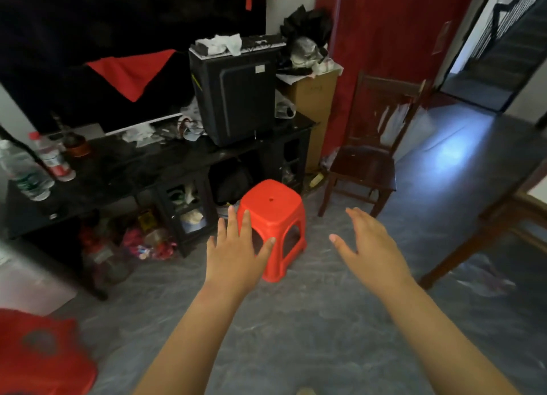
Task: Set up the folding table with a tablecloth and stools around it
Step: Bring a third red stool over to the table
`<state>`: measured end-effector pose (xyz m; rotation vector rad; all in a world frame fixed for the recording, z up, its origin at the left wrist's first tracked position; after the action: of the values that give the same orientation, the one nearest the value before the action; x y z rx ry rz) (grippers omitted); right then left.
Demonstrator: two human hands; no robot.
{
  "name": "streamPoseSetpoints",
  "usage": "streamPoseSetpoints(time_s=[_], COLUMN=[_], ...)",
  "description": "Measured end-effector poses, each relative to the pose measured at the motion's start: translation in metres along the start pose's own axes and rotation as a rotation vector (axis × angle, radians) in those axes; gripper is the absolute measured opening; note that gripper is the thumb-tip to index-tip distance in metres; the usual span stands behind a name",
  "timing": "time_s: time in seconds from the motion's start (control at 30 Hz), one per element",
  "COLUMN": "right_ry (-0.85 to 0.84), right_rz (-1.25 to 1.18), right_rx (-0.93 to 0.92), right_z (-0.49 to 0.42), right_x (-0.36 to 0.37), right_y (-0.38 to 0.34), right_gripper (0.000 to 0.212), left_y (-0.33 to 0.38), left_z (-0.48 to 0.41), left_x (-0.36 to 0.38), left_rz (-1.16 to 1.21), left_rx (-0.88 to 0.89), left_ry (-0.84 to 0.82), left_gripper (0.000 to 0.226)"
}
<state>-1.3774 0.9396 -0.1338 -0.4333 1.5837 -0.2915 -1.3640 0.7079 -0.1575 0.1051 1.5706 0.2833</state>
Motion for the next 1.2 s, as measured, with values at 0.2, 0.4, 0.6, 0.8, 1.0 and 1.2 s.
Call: streamPoseSetpoints(time_s=[0.2, 0.4, 0.6, 0.8, 1.0, 1.2], right_ry=[-0.07, -0.165, -0.246, -0.358, -0.49, -0.572], right_rz=[0.018, 0.042, 0.07, 0.075, 0.087, 0.116], right_rx=[-0.075, -0.141, -0.13, -0.087, -0.055, -0.049], right_z=[-0.139, -0.273, -0.409, -0.53, -0.602, -0.642], right_x=[0.004, 0.056, 0.14, 0.249, 0.376, 0.481], right_y=[0.024, 0.036, 0.058, 0.09, 0.132, 0.175], right_gripper=[0.071, 0.074, 0.082, 0.094, 0.104, 0.109], left_y=[0.025, 0.014, -0.013, -0.047, -0.07, -0.082], left_z=[-0.114, -0.218, -0.336, -0.427, -0.474, -0.504], left_x=[0.028, 0.077, 0.158, 0.263, 0.374, 0.461], left_rz=[0.046, 0.082, 0.169, 0.285, 0.348, 0.328], left_rx=[-0.105, -0.235, -0.414, -0.602, -0.782, -0.892], left_ry=[-0.043, -0.094, -0.155, -0.267, -0.348, -0.306], left_gripper=[0.081, 0.083, 0.087, 0.091, 0.097, 0.1])
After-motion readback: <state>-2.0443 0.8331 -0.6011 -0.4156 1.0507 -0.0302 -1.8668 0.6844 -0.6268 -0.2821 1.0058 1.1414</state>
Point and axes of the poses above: each hand's wrist, its own z-axis away from the middle knuckle, its own x-axis out of the palm, y = z × x, the point moved 5 cm from there along -z, towards the middle knuckle, and after that the axes turned 2 degrees about -z, right-handed, at the moved point
